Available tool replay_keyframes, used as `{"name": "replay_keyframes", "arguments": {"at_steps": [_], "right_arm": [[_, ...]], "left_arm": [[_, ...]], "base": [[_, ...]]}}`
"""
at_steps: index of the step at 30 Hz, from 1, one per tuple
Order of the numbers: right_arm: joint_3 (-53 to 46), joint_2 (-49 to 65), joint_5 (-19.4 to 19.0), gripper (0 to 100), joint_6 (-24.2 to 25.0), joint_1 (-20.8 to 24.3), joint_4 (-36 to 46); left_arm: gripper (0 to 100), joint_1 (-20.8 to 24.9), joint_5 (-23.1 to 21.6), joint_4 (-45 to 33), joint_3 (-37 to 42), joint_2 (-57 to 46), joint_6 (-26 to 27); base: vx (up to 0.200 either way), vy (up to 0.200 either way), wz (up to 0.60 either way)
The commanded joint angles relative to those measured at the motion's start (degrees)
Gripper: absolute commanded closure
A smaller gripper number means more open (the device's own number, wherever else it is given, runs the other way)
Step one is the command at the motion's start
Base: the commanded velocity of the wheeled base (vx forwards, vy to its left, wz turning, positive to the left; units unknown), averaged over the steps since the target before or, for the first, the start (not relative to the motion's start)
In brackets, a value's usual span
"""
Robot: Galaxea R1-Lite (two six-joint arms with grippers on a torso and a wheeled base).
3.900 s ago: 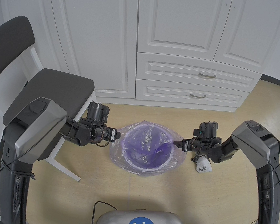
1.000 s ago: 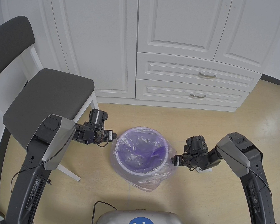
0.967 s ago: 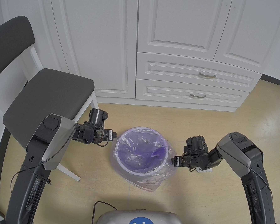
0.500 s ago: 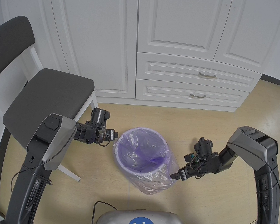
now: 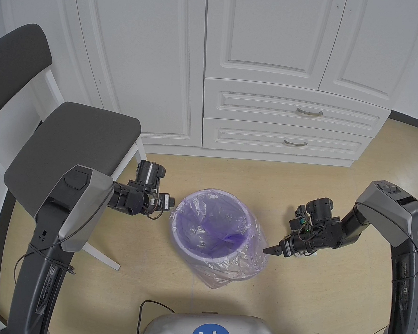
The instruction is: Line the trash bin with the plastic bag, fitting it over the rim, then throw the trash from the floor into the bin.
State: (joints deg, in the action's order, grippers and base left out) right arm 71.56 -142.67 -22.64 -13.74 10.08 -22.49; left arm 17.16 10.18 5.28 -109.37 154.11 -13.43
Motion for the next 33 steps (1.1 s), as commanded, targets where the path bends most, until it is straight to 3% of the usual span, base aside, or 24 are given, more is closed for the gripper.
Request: {"name": "replay_keyframes", "arguments": {"at_steps": [1, 8, 11, 18, 21, 24, 33], "right_arm": [[6.05, -3.67, 3.48, 0, 5.30, -0.06, -0.01], [17.12, -9.91, 7.08, 0, 8.03, 1.34, 2.98], [23.80, -14.75, 10.86, 0, 8.55, 1.87, 3.51], [35.84, -22.74, 13.94, 0, 13.65, 3.37, 4.91], [37.95, -23.71, 16.84, 0, 17.17, 3.72, 5.18], [38.30, -24.06, 17.01, 0, 18.92, 3.81, 5.27], [41.03, -25.73, 17.28, 0, 21.65, 3.72, 4.83]], "left_arm": [[0, -0.20, -0.42, 2.37, 9.53, -7.60, 0.25], [0, -0.55, -3.50, 4.65, 22.54, -14.63, 0.34], [0, -0.47, -3.85, 8.08, 27.28, -16.56, 0.34], [0, -0.47, -5.52, 12.04, 35.19, -17.88, 4.47], [0, -0.20, -7.28, 11.68, 34.84, -16.04, 5.61], [0, -0.03, -8.07, 11.60, 33.88, -14.28, 6.93], [0, -0.20, -7.63, 6.06, 20.25, -3.56, 8.42]], "base": [[0.000, 0.000, 0.00], [0.000, 0.000, 0.00], [0.000, 0.000, 0.00], [0.000, 0.000, 0.00], [0.000, 0.000, 0.00], [0.000, 0.000, 0.00], [0.000, 0.000, 0.00]]}}
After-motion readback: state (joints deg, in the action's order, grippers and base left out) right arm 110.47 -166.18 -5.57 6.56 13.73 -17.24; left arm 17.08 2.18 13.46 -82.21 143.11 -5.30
